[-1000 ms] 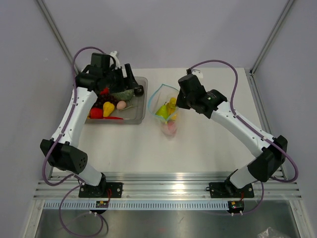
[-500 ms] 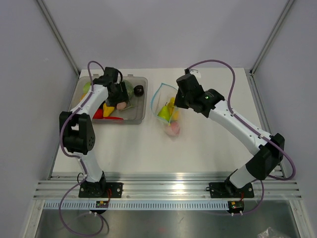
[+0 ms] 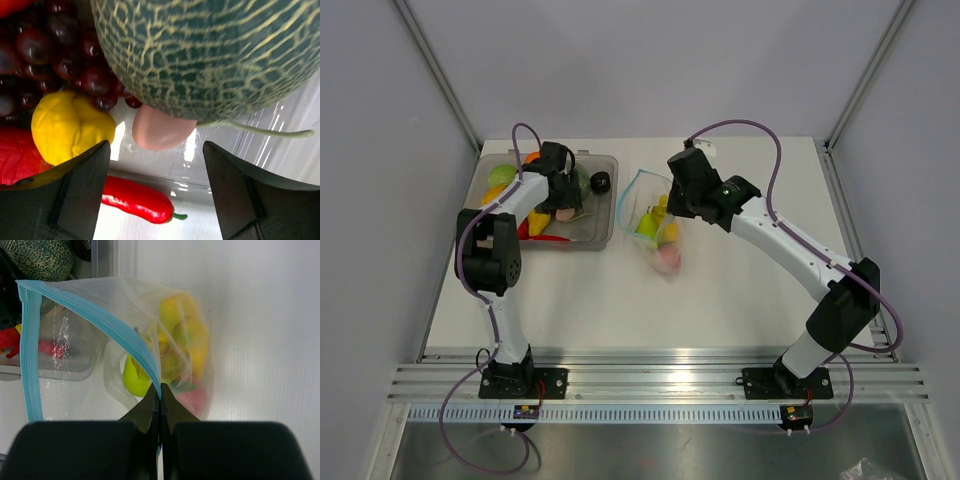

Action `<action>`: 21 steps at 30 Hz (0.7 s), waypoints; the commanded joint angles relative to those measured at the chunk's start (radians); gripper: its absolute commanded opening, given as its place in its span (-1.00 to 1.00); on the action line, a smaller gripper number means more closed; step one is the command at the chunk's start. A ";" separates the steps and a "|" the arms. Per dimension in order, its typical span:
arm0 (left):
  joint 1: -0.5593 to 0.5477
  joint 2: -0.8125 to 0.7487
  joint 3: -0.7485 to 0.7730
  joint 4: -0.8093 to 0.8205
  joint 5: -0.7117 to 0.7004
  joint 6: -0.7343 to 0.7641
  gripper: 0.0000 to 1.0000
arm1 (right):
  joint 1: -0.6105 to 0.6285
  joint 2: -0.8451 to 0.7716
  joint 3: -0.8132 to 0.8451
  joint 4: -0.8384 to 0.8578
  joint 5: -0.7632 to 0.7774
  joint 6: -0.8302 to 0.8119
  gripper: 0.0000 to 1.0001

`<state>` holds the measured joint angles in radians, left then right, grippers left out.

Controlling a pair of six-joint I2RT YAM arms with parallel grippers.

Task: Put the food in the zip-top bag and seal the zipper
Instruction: Pick up the fake fruit from the bin.

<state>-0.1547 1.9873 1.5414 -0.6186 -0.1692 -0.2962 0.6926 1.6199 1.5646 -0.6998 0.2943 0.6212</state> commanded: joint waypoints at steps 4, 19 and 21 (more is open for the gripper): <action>-0.002 0.047 0.025 0.095 -0.010 0.068 0.48 | -0.005 0.021 0.046 0.025 0.000 -0.021 -1.00; -0.002 0.041 -0.021 0.145 0.049 0.026 -0.10 | -0.005 0.017 0.051 0.010 0.002 -0.021 -1.00; -0.002 0.025 -0.024 0.140 0.054 0.022 -0.19 | -0.005 0.011 0.046 0.010 0.003 -0.021 -1.00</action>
<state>-0.1555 2.0689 1.5288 -0.5339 -0.1337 -0.2630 0.6926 1.6398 1.5787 -0.7010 0.2935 0.6067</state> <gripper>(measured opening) 0.568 0.012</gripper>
